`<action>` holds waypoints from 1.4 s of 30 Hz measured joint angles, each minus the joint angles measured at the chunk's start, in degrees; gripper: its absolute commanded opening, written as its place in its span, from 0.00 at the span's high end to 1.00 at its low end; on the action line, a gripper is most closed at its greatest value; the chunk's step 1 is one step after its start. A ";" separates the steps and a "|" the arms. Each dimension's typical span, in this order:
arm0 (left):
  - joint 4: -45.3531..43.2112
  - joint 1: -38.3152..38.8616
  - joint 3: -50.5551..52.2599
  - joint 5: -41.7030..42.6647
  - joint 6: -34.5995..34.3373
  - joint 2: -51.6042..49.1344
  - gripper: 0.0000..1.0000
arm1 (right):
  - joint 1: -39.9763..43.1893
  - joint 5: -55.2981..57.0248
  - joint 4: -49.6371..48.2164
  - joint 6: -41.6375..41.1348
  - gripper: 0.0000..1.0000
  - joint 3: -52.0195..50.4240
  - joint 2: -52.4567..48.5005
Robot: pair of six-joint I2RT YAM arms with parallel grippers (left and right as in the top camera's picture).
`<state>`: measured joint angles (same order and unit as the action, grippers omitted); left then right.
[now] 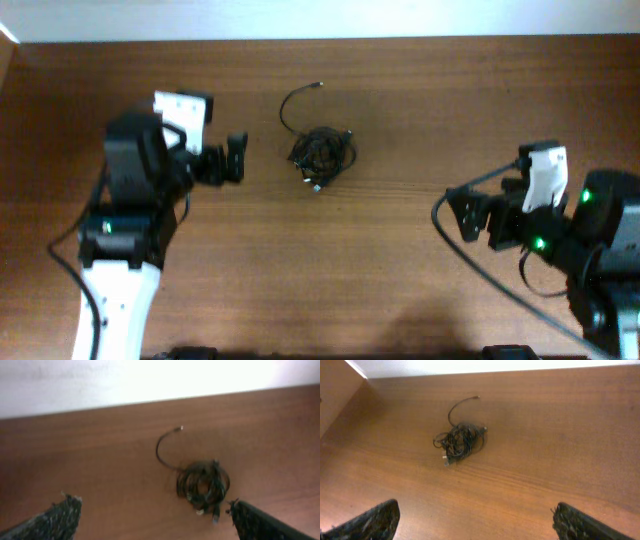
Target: Untangle cables
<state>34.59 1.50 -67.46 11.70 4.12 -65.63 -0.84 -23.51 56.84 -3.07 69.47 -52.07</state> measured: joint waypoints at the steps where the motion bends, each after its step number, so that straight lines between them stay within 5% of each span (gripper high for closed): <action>1: 5.05 0.00 -5.68 0.59 0.00 -4.11 0.01 | 0.00 0.00 1.99 0.79 0.01 3.34 -3.21; 3: 15.85 0.68 -18.23 1.22 0.02 -13.22 0.01 | 0.00 0.02 4.42 1.99 0.01 8.90 -10.36; 5: 16.76 2.01 -23.21 2.54 -0.02 -20.87 0.01 | 0.00 -1.64 4.26 2.29 0.01 9.40 -16.74; 9: 16.61 5.66 -23.37 8.02 1.38 -31.76 0.04 | 0.00 -5.14 5.70 2.34 0.00 9.49 -25.27; 13: 15.19 14.53 -23.43 4.20 2.38 -41.72 0.11 | 0.00 -5.14 6.67 2.49 0.00 9.49 -26.91; 16: 11.02 16.17 -23.43 2.38 2.95 -49.07 0.52 | 0.00 -5.16 6.82 2.47 0.00 9.49 -26.95; 20: 10.99 16.17 -23.43 2.16 3.19 -51.23 0.67 | 0.00 -5.16 6.84 2.47 0.00 9.49 -26.95; 22: 11.02 16.94 -23.43 2.12 3.21 -51.23 1.00 | 0.00 -5.16 6.84 2.49 0.00 9.49 -26.95; 27: 11.72 17.99 -24.70 1.97 2.03 -51.23 1.00 | 0.00 -5.14 6.82 2.47 0.00 9.49 -26.95; 31: 21.57 17.92 -37.55 2.10 -2.89 -46.27 1.00 | 0.00 -6.84 6.08 2.21 0.05 9.49 -26.95; 35: 23.69 17.66 -40.87 11.04 -7.02 -38.23 1.00 | 0.00 -8.20 2.71 -4.87 0.09 9.49 -26.97; 42: 23.91 17.66 -40.87 25.35 -14.95 -38.18 1.00 | -4.24 -8.76 -3.85 -16.57 0.19 9.49 -30.93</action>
<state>58.50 19.16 -108.33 37.06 -10.83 -103.81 -5.08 -32.27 52.99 -19.64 78.96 -83.00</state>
